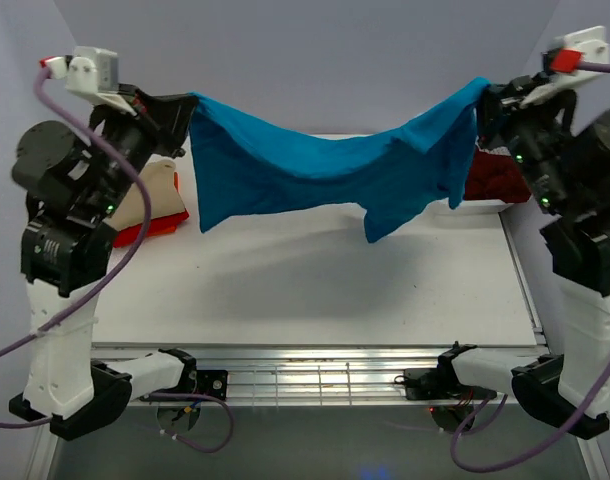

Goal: Fold and stack the t-shirts
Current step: Flatten out the tshirt

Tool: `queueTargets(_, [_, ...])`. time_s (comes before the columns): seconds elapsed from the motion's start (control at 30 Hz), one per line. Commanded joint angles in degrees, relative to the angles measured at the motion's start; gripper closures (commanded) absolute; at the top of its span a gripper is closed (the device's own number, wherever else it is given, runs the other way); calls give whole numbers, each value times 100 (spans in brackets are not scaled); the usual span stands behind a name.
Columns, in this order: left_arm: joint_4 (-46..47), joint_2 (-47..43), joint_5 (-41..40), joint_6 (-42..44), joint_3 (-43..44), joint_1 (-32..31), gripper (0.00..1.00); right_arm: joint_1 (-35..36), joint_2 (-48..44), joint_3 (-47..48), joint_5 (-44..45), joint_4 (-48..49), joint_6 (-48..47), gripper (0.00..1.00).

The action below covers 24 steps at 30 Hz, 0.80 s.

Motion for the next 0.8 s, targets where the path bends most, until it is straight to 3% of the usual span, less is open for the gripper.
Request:
queueTargets(0.0, [-315,-254,1222,97,499,12,100,-12,-285,827,-1331,-138,-29,92])
queueTargets(0.17, [-315,-439,1665,-52,1009,12,100,-4,-714,1032,-2063,19,234,92])
queueTargets(0.47, [-131,-615,1639,-149,764,12,100,-12,-804,1146,-2030,177,393,92])
queueTargets(0.6, [10,-668,1069,-167,185,12,100,-12,-672,734,-1389,318,253,92])
queueTargets(0.7, [281,-676,129,-167,-815,12,100,-12,-374,174,-791,388,86,92])
queueTargets(0.77, [493,-624,-562,-280,-1939,12,100,-21,-41,-232,-597,467,33,92])
